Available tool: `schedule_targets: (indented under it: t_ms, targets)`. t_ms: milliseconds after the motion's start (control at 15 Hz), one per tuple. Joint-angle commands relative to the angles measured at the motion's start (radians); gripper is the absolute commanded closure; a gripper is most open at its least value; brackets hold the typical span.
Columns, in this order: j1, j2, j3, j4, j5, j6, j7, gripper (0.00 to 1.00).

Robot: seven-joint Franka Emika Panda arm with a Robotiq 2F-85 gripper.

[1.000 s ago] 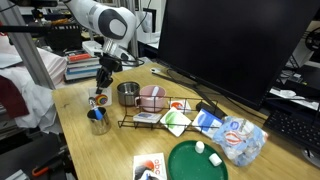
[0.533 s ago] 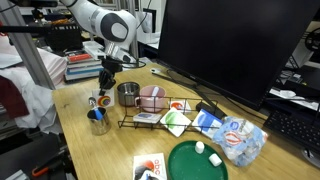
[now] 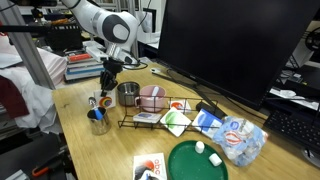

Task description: Move the book to the left

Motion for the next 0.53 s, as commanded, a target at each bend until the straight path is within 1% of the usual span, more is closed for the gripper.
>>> schedule_targets:
  t_ms: [0,133,467]
  targets:
    - [0.012,-0.001,-0.013,0.01,-0.017,-0.012,-0.022,0.59]
    - [0.015,-0.001,-0.014,0.011,-0.031,-0.02,-0.023,0.47]
    - [0.016,-0.005,-0.013,0.008,-0.054,-0.021,-0.027,0.11]
